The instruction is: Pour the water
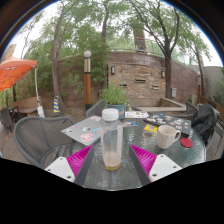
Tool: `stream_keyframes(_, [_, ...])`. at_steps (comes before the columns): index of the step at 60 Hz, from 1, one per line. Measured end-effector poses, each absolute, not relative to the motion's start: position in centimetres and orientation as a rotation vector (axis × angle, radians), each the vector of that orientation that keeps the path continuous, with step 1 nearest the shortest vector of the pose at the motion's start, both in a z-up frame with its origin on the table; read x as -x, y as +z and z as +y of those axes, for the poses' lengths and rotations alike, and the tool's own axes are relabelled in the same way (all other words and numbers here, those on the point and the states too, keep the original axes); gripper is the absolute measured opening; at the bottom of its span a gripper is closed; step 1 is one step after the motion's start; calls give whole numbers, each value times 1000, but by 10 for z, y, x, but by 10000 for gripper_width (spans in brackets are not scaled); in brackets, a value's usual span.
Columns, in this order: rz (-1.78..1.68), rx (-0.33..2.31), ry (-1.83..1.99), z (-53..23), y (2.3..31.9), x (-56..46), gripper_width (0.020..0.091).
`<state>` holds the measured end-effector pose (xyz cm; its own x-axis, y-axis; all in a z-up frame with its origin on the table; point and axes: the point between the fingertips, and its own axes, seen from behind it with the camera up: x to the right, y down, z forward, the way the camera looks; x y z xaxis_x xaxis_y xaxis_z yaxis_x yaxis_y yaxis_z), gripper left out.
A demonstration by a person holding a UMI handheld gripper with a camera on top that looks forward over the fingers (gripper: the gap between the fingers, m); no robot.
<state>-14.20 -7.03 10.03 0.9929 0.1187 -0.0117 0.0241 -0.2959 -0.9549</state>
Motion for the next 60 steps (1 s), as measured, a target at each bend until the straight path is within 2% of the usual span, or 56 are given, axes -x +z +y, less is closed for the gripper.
stream_keyframes(10, [-138, 1817, 83, -5, 77, 144, 798])
stream_keyframes(16, [-129, 1773, 109, 21, 85, 155, 783])
stream_keyframes(18, [-143, 1762, 111, 27, 85, 158, 730])
stream_keyframes(20, [-157, 1758, 94, 31, 84, 159, 583])
stream_keyframes(21, [-166, 1757, 84, 32, 83, 158, 535])
stream_keyframes(29, [-238, 1696, 41, 32, 85, 162, 515])
stream_keyframes(35, [-296, 1729, 62, 31, 80, 165, 457])
stream_keyframes(36, [-308, 1739, 67, 32, 80, 166, 425])
stream_keyframes(41, [-326, 1797, 80, 36, 85, 169, 388])
stream_keyframes(45, [-304, 1827, 130, 44, 91, 165, 382])
stream_keyframes(51, [-135, 1890, 311, 55, 116, 147, 382])
stream_keyframes(58, [297, 1918, 714, 71, 139, 117, 382])
stream_keyframes(59, [377, 1911, 791, 73, 141, 112, 382])
stream_keyframes(60, [414, 1876, 854, 73, 126, 105, 381])
